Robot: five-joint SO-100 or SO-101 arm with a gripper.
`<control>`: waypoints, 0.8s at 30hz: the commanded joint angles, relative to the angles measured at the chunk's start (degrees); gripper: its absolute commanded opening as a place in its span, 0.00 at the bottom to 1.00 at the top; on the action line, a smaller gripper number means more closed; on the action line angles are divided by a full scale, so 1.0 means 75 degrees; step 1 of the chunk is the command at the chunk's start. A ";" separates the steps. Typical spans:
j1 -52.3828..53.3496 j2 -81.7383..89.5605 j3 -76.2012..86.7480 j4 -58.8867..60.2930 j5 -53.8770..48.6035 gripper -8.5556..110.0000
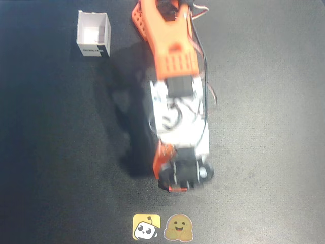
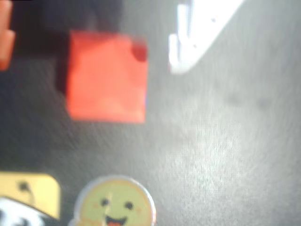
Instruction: Put the red cube on top of the blue cube.
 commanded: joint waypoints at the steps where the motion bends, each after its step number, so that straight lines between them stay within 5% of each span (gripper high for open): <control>1: -0.0094 0.1805 0.0914 0.0129 -0.0234 0.25; 11: 0.0176 0.5426 0.3574 0.1184 -0.1254 0.14; 24: -0.0035 0.7207 0.4828 0.2531 -0.2086 0.09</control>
